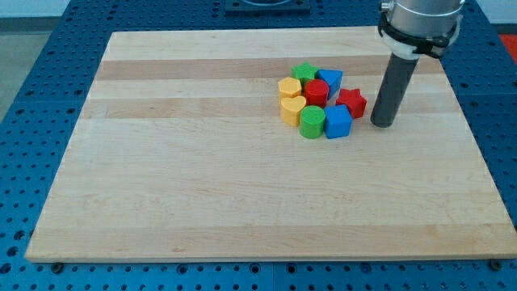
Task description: Drag the red star to the right of the red circle
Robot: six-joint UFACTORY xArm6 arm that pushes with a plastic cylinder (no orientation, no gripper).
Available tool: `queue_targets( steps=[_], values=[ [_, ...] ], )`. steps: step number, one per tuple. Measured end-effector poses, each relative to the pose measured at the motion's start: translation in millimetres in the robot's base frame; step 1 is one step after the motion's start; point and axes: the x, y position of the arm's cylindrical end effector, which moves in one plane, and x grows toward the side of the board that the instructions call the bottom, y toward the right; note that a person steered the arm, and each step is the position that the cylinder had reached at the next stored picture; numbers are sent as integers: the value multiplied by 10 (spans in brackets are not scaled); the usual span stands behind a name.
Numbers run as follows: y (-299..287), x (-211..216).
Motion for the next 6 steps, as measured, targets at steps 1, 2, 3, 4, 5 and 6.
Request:
queue_targets(
  steps=[1, 2, 3, 4, 5, 6],
  values=[
    [-113, 0],
    [-215, 0],
    [-288, 0],
    [-348, -10],
    [-369, -35],
    [-369, -67]
  ],
)
